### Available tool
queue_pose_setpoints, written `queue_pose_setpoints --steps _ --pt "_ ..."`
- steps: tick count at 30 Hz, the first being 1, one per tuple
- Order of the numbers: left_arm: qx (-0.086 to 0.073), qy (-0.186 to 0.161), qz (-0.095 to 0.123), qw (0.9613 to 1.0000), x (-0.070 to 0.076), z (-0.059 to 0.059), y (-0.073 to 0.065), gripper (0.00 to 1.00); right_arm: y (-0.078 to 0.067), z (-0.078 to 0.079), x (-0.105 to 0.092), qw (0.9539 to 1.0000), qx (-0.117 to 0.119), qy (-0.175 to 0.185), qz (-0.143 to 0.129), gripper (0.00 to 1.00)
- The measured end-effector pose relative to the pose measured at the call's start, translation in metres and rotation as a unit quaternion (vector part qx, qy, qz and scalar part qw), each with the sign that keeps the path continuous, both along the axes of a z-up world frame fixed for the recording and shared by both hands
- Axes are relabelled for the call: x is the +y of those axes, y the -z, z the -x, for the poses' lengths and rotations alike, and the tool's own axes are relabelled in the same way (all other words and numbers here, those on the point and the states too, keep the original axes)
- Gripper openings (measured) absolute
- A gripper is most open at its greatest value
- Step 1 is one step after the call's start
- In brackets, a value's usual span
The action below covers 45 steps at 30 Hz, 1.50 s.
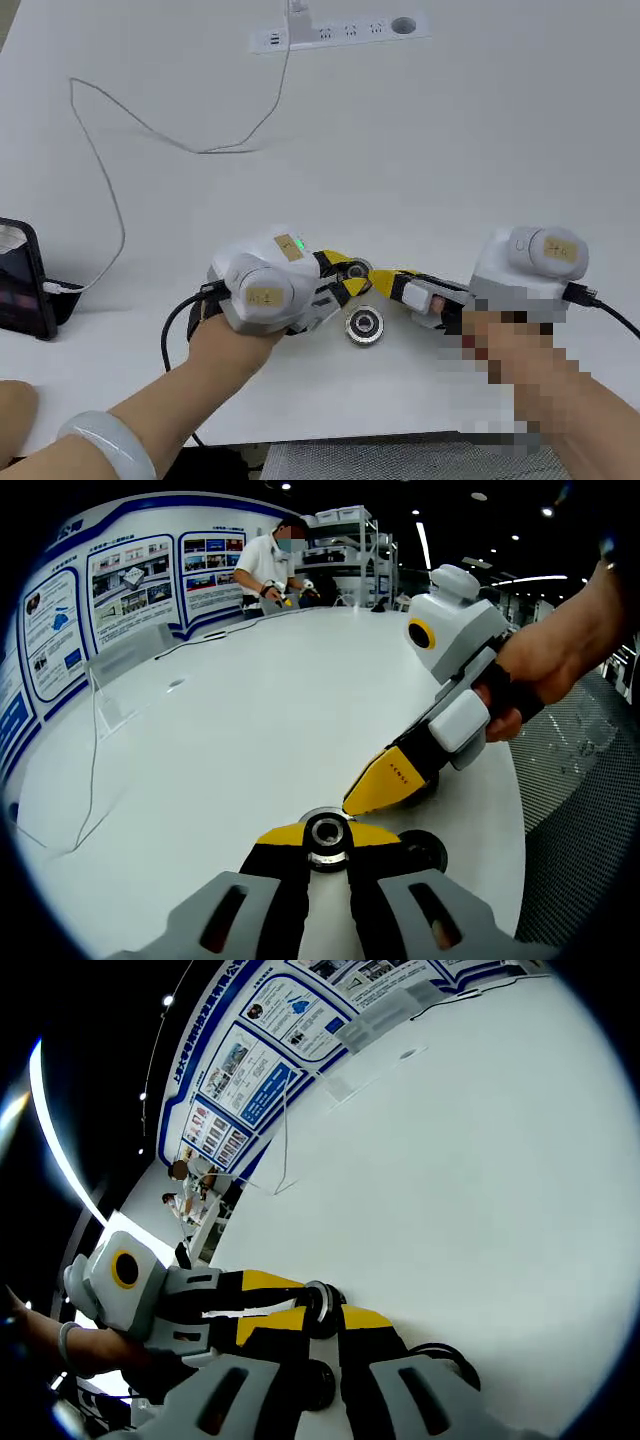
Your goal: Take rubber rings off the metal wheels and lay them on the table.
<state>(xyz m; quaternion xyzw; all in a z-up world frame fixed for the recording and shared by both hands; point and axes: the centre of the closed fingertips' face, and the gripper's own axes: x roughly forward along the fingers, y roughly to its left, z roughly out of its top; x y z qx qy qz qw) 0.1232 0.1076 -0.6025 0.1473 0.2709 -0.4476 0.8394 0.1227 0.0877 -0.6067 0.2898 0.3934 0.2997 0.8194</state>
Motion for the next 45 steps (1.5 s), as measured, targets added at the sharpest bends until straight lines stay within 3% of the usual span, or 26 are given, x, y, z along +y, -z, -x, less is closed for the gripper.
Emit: queue_pose_setpoints --steps 9,21,45 --pt "0.0 -0.002 0.002 1.0 -0.001 0.0 0.0 0.14 0.007 0.001 -0.001 0.9998 0.016 0.007 -0.009 0.12" --pt "0.001 -0.004 0.004 1.0 -0.001 0.0 0.0 0.14 0.011 0.003 0.0 0.996 0.055 0.031 -0.063 0.12" --pt "0.003 -0.006 0.008 0.9999 -0.001 0.0 0.001 0.14 -0.001 0.008 0.009 0.9932 0.063 0.032 -0.093 0.16"
